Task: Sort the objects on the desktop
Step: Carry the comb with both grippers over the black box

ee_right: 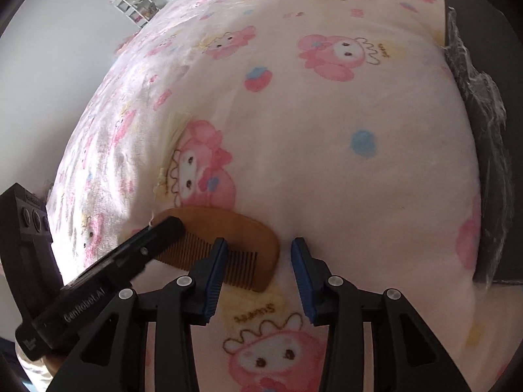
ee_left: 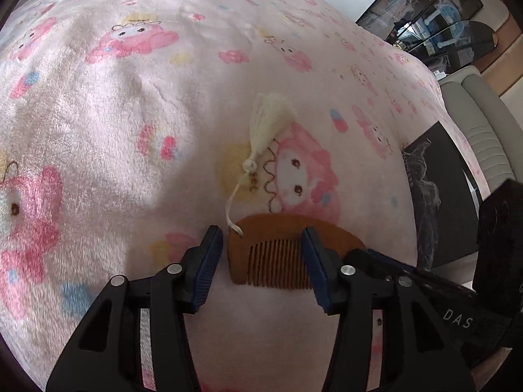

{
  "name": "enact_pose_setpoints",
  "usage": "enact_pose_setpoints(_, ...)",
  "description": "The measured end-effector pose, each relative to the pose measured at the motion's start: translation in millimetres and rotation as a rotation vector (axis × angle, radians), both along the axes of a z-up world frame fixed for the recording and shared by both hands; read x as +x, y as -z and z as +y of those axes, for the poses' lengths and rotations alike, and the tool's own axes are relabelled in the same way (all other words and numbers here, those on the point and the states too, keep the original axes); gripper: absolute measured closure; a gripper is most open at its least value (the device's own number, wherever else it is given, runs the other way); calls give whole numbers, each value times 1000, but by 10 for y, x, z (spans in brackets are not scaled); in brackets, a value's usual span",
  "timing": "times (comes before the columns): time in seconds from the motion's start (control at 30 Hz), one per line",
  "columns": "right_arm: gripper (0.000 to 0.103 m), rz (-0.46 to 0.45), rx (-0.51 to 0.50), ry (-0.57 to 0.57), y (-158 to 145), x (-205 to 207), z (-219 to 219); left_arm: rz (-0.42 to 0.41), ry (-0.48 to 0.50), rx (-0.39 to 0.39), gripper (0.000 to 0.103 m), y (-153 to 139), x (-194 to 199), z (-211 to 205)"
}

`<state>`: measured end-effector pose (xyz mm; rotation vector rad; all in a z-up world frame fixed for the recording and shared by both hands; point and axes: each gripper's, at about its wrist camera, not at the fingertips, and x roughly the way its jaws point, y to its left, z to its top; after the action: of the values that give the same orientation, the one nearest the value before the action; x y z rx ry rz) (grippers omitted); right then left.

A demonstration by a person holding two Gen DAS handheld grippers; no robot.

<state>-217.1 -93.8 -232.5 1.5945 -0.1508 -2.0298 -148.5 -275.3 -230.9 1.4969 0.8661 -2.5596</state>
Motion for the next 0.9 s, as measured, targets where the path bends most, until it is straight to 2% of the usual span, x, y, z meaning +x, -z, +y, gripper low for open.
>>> enact_pose_setpoints(0.13, 69, 94, 32, -46, -372, 141, -30, 31, 28, -14, 54, -261, 172, 118)
enact_pose_setpoints(0.23, 69, 118, -1, -27, -614, 270, 132, 53, 27, 9, 54, -432, 325, 212)
enact_pose_setpoints(0.4, 69, 169, -20, 1, -931, 558, 434, 99, 43, 2, 56, -806, 491, 516)
enact_pose_setpoints(0.67, 69, 217, -57, 129, -1296, 710, 1233, 175, 185, -13, 57, -1268, 343, 1275)
enact_pose_setpoints(0.9, 69, 285, 6, 233, -1648, 767, 1820, 223, 295, -2, 58, -1540, 228, 1913)
